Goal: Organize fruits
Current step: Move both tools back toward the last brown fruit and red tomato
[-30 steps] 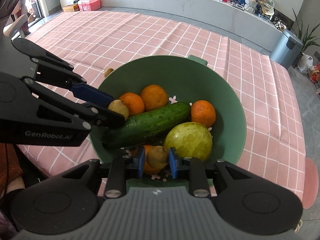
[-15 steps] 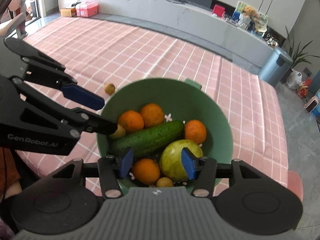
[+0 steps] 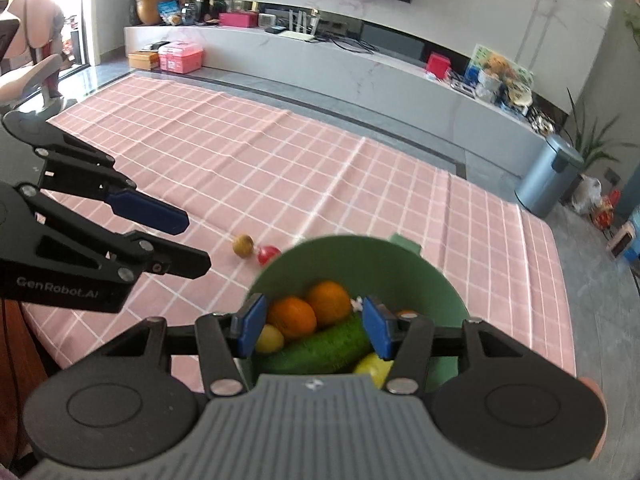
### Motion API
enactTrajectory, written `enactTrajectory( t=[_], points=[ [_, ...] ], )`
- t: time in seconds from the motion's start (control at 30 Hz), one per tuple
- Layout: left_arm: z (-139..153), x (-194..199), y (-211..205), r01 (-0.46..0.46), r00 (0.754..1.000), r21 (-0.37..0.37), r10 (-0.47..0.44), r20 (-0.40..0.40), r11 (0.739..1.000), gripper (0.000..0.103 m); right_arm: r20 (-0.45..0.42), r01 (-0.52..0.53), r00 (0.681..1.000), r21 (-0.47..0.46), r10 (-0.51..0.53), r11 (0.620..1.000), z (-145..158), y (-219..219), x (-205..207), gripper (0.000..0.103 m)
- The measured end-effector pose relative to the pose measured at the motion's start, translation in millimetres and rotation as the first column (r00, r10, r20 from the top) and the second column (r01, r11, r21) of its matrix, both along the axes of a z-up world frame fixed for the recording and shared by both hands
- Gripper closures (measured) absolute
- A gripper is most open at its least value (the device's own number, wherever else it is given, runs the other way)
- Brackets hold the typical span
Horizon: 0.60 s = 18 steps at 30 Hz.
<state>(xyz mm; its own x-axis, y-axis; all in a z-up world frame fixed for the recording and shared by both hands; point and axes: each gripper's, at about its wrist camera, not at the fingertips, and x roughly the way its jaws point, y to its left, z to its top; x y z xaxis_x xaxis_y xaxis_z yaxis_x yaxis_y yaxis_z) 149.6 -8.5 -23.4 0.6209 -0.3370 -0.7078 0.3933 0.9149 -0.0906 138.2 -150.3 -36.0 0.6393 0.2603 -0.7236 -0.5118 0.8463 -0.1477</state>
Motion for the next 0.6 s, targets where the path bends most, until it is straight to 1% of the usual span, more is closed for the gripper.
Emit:
enactTrajectory(
  t=[0.13,0.37,0.47,0.6],
  points=[
    [-0.6,3.2,13.0,-0.015,1.0,-0.003,0.015,0.013,1.0,0.061,0.007,-0.046,0.999,-0.01,0.046,0.999,-0.3,15.4,6.1,0.053],
    [-9.1,9.0,29.8,-0.011,1.0,0.007,0.011,0.016,1.0,0.061,0.002,-0.096,0.995,-0.023,0.096,0.995,-4.1,36.9,21.2,0.055],
    [-15.6,13.6,35.4,-0.001,1.0,0.001,0.001,0.009,1.0,0.061,0.0,-0.137,0.991,-0.045,0.137,0.99,-7.0,46.4,29.6,0.059],
    [-27.4,23.9,42.4,-0.001,1.0,-0.017,0.0,-0.016,1.0,0.061,-0.013,-0.184,0.983,-0.093,0.184,0.978,-12.1,59.2,44.8,0.059]
  ],
)
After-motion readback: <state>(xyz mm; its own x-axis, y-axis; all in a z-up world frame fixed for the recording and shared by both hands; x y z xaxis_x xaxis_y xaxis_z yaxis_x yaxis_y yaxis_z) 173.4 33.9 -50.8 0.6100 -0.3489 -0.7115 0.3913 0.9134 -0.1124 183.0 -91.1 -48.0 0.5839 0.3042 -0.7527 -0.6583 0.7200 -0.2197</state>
